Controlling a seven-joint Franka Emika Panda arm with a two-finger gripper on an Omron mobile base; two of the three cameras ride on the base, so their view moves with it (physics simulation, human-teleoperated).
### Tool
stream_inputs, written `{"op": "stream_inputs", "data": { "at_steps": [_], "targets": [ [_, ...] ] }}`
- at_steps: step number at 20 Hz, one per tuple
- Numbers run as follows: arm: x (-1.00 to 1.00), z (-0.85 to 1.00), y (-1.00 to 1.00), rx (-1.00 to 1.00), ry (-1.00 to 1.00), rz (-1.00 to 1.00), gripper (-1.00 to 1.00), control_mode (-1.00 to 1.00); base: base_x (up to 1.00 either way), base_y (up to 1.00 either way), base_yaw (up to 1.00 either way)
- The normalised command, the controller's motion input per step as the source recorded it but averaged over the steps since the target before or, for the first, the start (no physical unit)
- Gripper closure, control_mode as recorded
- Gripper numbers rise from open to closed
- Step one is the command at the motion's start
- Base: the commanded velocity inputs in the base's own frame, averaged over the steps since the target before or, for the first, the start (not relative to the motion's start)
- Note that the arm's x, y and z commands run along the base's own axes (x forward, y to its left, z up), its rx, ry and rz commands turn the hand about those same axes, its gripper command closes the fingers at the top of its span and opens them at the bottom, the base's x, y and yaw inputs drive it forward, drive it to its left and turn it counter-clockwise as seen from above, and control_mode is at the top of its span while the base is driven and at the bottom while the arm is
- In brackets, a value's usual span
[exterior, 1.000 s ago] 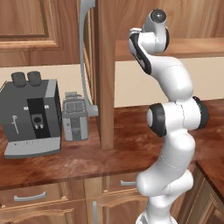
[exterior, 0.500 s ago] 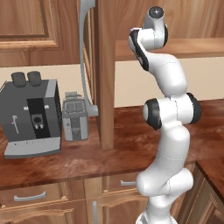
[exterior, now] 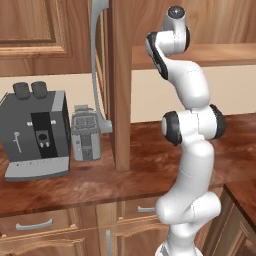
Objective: Open the cabinet, retrieve the rolling pin, and place it next to the meat on the cutting board to prepare for tenderizing.
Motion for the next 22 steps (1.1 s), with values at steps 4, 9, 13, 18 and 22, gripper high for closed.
{"op": "stream_inputs", "data": {
  "at_steps": [4,9,13,18,22],
  "targets": [
    [0.18,-0.21,0.0,0.0,0.0,0.0,1.0,-1.0,0.0,0.0,0.0],
    [0.13,-0.28,0.0,0.0,0.0,0.0,1.0,-1.0,0.0,0.0,0.0],
    [0.0,-0.36,0.01,0.0,0.0,0.0,1.0,-1.0,0.0,0.0,0.0],
    [-0.03,-0.32,0.0,0.0,0.02,0.0,1.0,-1.0,0.0,0.0,0.0],
    [-0.15,-0.49,0.0,0.02,0.0,0.0,1.0,-1.0,0.0,0.0,0.0]
  ]
}}
